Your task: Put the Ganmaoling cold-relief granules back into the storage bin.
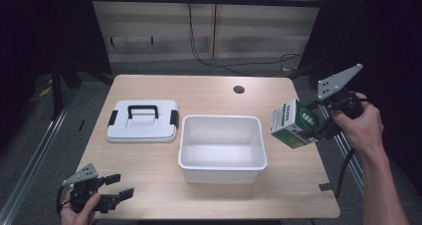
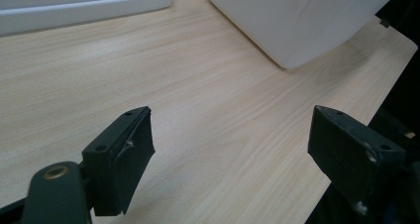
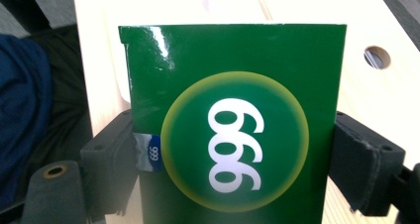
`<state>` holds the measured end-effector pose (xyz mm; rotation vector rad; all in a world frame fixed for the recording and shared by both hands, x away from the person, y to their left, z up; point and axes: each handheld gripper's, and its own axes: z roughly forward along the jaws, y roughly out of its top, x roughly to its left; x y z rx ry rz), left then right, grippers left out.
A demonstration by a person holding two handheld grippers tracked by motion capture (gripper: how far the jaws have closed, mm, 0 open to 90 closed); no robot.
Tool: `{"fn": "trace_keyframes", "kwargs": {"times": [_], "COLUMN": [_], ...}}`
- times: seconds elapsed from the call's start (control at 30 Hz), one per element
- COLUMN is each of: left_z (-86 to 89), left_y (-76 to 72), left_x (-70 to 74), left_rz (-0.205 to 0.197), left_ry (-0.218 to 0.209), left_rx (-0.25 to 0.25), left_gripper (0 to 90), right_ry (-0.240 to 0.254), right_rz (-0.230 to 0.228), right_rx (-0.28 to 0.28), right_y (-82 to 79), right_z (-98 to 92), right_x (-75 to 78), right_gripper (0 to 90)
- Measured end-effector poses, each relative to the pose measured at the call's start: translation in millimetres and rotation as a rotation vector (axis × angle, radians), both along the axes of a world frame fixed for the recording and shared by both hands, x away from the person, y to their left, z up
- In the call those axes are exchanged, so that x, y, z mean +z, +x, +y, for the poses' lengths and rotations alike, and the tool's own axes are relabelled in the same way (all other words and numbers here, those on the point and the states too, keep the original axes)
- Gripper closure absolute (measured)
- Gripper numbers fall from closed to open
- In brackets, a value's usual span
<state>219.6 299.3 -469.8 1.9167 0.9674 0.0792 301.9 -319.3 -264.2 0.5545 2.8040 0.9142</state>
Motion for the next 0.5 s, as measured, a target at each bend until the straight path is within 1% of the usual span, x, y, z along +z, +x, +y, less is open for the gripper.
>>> {"fn": "trace_keyframes", "kwargs": {"times": [0.07, 0.17, 0.3, 0.37, 0.5], "left_z": [0.1, 0.0, -0.1, -0.4, 0.0], "left_y": [0.0, 0.0, 0.3, 0.4, -0.1], "left_x": [0.1, 0.1, -0.3, -0.3, 0.1], "left_rz": [0.000, 0.000, 0.002, 0.003, 0.001], "left_ry": [0.000, 0.000, 0.001, 0.000, 0.000], "left_rx": [0.000, -0.001, -0.001, -0.002, -0.001], "left_gripper": [17.7, 17.7, 17.7, 17.7, 17.7], "right_ry": [0.014, 0.031, 0.038, 0.053, 0.055], "right_rz": [0.010, 0.014, 0.018, 0.018, 0.016], "right_rx": [0.005, 0.011, 0.011, 0.011, 0.024], "right_y": [1.9, 4.4, 5.5, 6.1, 9.4], "right_z": [1.6, 3.3, 6.2, 8.5, 17.3], "right_x": [1.3, 3.0, 5.9, 7.6, 12.2], "right_gripper": [16.2, 16.2, 16.2, 16.2, 16.2]}}
